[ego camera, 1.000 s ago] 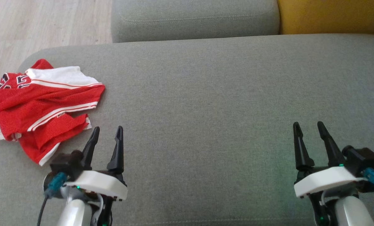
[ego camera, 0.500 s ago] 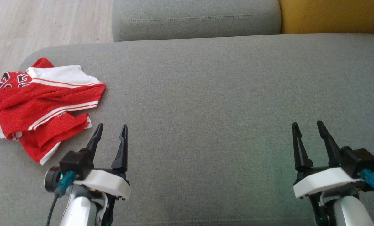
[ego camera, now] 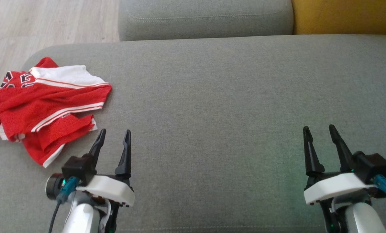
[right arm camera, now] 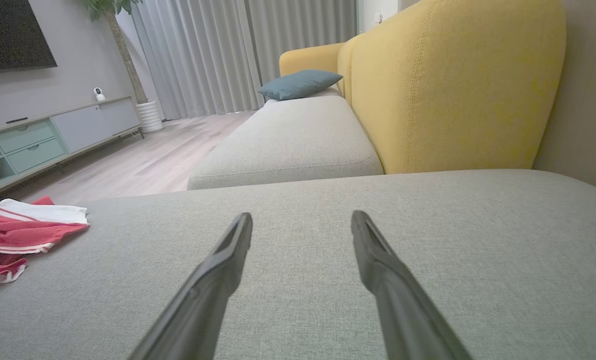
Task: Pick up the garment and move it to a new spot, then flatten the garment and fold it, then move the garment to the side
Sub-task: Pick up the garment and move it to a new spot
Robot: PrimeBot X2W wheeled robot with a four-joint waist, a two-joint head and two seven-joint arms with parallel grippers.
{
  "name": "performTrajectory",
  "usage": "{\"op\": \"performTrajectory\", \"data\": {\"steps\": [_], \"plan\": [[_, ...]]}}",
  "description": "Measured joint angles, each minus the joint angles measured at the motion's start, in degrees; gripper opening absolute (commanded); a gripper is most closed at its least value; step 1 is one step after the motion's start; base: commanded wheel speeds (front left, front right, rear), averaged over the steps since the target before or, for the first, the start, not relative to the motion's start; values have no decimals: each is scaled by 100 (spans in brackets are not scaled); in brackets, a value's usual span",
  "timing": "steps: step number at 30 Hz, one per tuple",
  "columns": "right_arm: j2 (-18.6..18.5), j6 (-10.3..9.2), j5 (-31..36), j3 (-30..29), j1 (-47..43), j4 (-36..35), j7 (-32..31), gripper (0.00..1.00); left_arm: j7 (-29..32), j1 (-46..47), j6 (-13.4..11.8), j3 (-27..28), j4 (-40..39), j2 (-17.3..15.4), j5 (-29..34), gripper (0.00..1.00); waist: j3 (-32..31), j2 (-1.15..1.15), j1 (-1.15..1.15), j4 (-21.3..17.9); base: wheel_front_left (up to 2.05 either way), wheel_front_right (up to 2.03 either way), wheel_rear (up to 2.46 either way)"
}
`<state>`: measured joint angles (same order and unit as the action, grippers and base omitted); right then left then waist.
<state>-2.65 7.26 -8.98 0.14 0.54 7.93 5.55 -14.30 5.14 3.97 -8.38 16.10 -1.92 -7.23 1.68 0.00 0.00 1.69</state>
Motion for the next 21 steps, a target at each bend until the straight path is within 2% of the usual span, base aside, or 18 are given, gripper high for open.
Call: {"op": "performTrajectory", "data": {"steps": [9, 21], "plan": [[1, 0, 101, -23, 1, -123, -9, 100, 0, 25, -52, -9, -2, -1, 63, 100, 18, 0, 0, 282, 0, 0, 0], [2, 0, 235, 189, 5, -488, -208, 100, -1, 148, -104, 127, -82, -110, 212, 100, 73, 0, 0, 1324, 0, 0, 0]]}}
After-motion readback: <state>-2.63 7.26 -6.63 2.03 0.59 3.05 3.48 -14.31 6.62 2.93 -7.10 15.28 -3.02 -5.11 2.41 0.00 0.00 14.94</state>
